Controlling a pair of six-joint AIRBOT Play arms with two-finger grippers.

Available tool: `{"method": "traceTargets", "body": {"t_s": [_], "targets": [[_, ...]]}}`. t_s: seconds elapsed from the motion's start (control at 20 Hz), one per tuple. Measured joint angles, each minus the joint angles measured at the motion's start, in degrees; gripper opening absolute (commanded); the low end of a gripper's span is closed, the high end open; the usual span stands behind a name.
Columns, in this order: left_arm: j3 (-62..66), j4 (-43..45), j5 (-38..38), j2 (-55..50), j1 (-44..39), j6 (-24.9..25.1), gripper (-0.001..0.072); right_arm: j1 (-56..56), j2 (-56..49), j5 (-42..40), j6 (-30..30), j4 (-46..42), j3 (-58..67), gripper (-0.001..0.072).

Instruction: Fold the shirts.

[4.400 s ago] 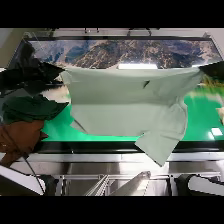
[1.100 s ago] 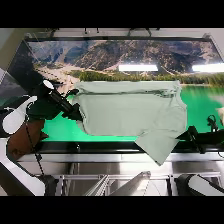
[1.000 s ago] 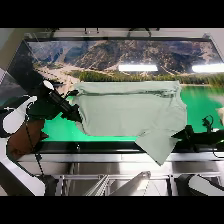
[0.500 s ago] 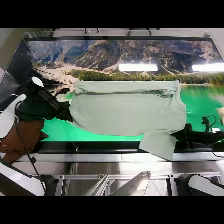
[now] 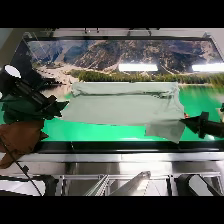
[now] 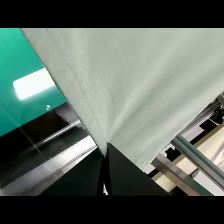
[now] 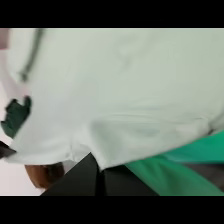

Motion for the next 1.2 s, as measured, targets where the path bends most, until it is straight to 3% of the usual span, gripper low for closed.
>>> {"method": "traceTargets", "body": {"t_s": [0.3,0.75,0.95,1.0,1.05,1.1,1.15,1.2], "targets": [[7.8,-5.9,1.0,-4.2,0.5,-0.2,0.0023,9.4,-8.7,-7.3,-4.0,9.9,12.6,0.0015],[35.2,-7.8,8.5,-24.9,-2.0,-4.3,0.0021,19.2,-37.2,-18.5,-5.7,12.4,36.5,0.0015],[38.7,-7.7,13.5,-31.7,-2.8,-4.7,0.0021,20.0,-45.0,-20.1,-8.3,12.5,41.1,0.0015],[38.2,-7.7,15.6,-32.6,-2.9,-4.9,0.0021,20.0,-46.3,-20.5,-9.5,12.5,41.6,0.0048],[37.8,-7.8,17.7,-33.2,-2.9,-4.9,0.0022,20.1,-47.2,-20.7,-10.6,12.5,41.9,0.0202],[37.6,-7.7,19.3,-33.6,-2.9,-5.0,0.0023,20.1,-47.8,-21.2,-11.7,12.4,42.2,0.0307],[37.7,-7.8,20.3,-33.8,-2.8,-5.1,0.0027,20.1,-48.3,-21.2,-12.8,12.2,42.4,0.0321],[38.3,-7.8,21.2,-34.0,-2.8,-5.1,0.0194,19.9,-48.6,-20.9,-13.8,11.8,42.9,0.0326]]}}
